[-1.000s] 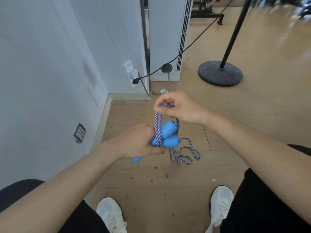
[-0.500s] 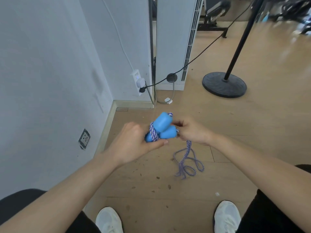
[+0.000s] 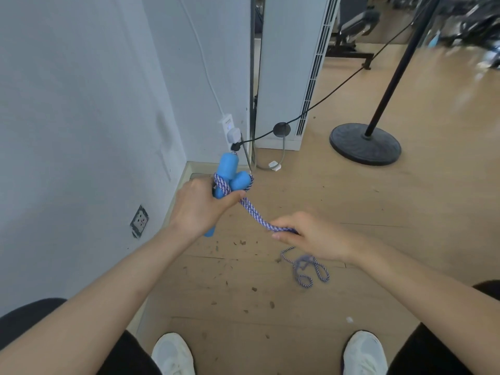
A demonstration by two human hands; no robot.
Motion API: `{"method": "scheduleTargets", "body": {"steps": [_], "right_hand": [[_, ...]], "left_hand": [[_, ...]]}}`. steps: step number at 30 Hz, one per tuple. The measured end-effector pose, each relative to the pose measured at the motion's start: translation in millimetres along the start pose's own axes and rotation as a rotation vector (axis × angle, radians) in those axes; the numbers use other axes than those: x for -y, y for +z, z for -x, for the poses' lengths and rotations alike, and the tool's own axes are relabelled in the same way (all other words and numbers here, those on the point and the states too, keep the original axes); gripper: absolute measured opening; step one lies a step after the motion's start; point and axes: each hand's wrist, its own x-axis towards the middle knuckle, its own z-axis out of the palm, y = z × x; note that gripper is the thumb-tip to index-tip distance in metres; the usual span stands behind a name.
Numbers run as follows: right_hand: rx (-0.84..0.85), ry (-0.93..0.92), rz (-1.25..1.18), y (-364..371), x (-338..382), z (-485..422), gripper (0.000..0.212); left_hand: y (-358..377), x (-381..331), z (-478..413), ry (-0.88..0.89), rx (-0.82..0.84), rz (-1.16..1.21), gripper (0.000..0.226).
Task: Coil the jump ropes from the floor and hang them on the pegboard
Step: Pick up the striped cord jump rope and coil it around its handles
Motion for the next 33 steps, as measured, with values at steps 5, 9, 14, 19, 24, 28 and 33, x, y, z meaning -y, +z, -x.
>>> {"method": "scheduleTargets", "body": {"steps": [5,9,14,19,24,28,33], "right_hand": [[-0.016,-0.082,0.113,-17,21,11,0.033],[-0.161,-0.142,0.120,-32,23,13,0.025],[-0.201,-0.149,0.074,-33,24,13,0.014],[-0.218,-0.103,-0.154,-29,25,9,0.009],[-0.194,-0.057,-0.306,-20,16,-1,0.009],[-0.208,-0.031,-0.416,-19,11,-5,0.011],[-0.218,0.009,-0.470,-18,7,-10,0.012]], "left_hand": [[3,-1,2,0.084,0.285,-0.208,0.049],[15,1,10,0.305,0.440,-0.404,0.056],[30,-5,21,0.448,0.456,-0.532,0.067],[36,-12,27,0.585,0.465,-0.616,0.065],[36,-20,32,0.708,0.442,-0.665,0.057],[32,-22,33,0.681,0.410,-0.658,0.062],[30,-27,40,0.603,0.335,-0.588,0.072]]}}
